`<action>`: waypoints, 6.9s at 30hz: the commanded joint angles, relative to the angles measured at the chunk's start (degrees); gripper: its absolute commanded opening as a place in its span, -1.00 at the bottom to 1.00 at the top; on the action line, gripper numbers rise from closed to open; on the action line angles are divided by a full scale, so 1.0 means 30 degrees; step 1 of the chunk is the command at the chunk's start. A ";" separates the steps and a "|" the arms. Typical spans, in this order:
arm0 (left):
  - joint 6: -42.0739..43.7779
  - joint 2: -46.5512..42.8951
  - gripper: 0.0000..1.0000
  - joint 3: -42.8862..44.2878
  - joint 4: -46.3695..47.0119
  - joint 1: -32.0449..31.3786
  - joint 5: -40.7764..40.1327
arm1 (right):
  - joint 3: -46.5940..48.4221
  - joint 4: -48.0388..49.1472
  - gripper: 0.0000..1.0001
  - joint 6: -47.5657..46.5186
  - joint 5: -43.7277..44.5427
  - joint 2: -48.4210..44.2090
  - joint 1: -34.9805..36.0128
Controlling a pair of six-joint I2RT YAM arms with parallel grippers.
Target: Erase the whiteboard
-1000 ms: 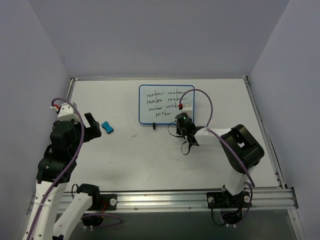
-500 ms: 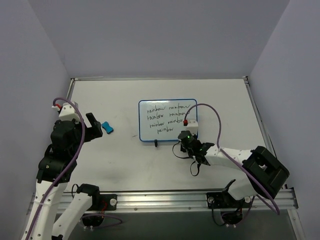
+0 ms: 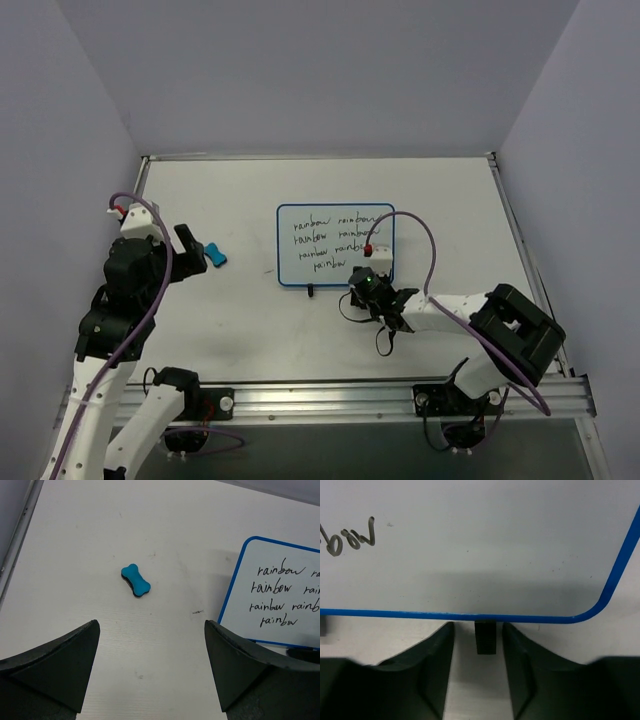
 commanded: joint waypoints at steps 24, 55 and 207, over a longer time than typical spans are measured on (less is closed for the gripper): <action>0.1199 1.6672 0.88 1.0392 0.4005 0.0859 1.6225 | 0.4003 -1.1372 1.00 -0.2498 0.2445 -1.6567 0.1184; 0.7442 2.6726 0.74 1.3560 0.3243 0.1445 2.6808 | 0.4532 -1.0816 0.99 -0.4578 -0.1221 -1.6655 0.1243; -0.5214 0.9323 -0.95 1.0542 0.6729 1.3867 1.4561 | 3.2334 -0.0767 -0.05 -1.1316 -0.5498 2.3304 0.4349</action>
